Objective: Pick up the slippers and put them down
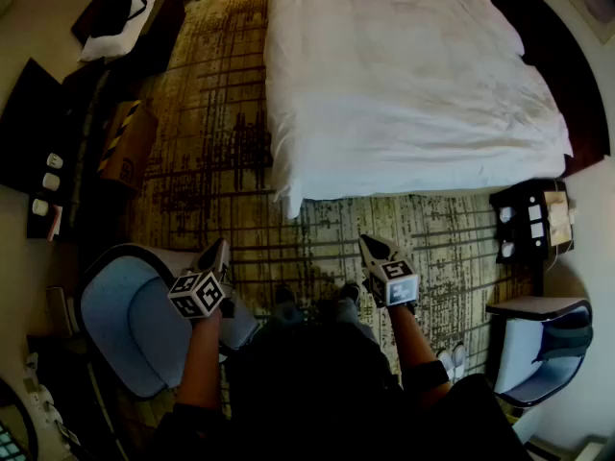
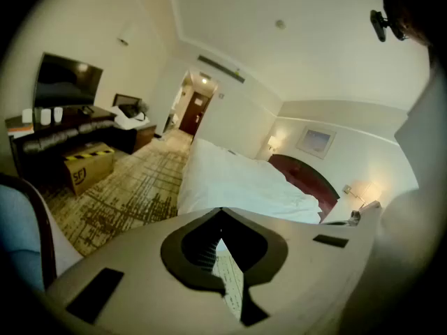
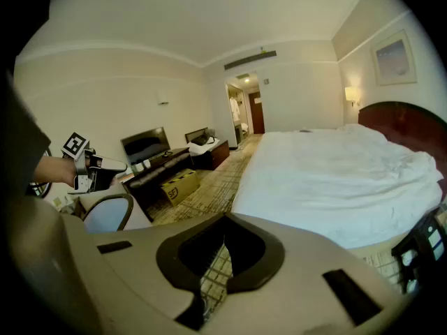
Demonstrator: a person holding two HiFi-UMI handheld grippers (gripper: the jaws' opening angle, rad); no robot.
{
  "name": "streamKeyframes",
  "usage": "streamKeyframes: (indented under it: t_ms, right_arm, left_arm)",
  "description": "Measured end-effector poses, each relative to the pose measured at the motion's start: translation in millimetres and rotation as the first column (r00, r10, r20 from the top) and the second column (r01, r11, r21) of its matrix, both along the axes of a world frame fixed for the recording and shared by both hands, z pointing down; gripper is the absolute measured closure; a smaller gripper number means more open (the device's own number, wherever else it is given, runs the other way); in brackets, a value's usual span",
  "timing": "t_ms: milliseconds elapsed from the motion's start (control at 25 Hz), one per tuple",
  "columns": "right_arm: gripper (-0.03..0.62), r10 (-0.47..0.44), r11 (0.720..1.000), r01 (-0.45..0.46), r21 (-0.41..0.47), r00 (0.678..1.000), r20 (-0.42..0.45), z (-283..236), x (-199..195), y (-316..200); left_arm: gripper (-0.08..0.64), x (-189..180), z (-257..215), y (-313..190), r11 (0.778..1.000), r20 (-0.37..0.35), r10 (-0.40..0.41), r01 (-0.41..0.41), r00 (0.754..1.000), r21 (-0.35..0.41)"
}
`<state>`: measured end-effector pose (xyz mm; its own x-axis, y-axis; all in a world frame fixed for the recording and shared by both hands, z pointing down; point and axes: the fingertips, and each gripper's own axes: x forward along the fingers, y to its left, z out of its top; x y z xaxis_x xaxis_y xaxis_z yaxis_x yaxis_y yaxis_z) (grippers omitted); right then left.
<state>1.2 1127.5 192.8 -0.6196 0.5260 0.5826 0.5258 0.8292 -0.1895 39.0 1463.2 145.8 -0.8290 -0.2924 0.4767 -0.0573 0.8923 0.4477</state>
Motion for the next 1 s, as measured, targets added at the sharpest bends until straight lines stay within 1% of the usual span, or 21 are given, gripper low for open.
streamKeyframes:
  t_ms: [80,200,280,360,480,640,840,1000]
  right_arm:
    - [0.588,0.024,1.000,-0.025,0.014,0.998,0.065,-29.2,-9.3,-5.1]
    - [0.588,0.038,0.999,-0.042,0.022,0.988,0.152,-61.8,-20.7,-9.1]
    - [0.586,0.034,0.999,-0.039,0.024,0.982,0.188,-76.5,-25.2,-5.9]
    - [0.588,0.033,0.999,-0.039,0.021,0.978,0.207,-83.8,-27.6,-0.9]
    - [0.588,0.050,0.999,-0.054,0.010,0.977,0.209,-82.3,-28.5,6.7]
    - [0.588,0.097,0.995,-0.100,0.006,0.977,0.190,-72.3,-22.1,7.6]
    - [0.588,0.195,0.980,-0.200,0.009,0.965,0.176,-61.5,-12.1,-2.1]
    - [0.587,0.266,0.963,-0.270,0.001,0.949,0.172,-58.2,0.0,-22.2]
  left_arm:
    - [0.558,-13.0,-20.7,-1.7,0.998,0.064,-0.001,0.006,0.998,-0.068]
    - [0.558,-28.5,-50.9,-8.9,0.985,0.151,0.029,-0.002,0.988,-0.173]
    - [0.558,-35.5,-66.9,-16.2,0.976,0.190,0.055,-0.013,0.980,-0.215]
    - [0.558,-40.6,-76.4,-22.6,0.972,0.213,0.080,-0.029,0.974,-0.231]
    - [0.558,-46.1,-79.1,-26.8,0.968,0.222,0.115,-0.059,0.968,-0.243]
    - [0.558,-51.8,-71.3,-27.7,0.959,0.201,0.175,-0.121,0.964,-0.255]
    - [0.558,-64.1,-62.6,-31.8,0.939,0.189,0.268,-0.213,0.945,-0.271]
    - [0.558,-73.4,-58.5,-57.6,0.915,0.179,0.347,-0.290,0.921,-0.281]
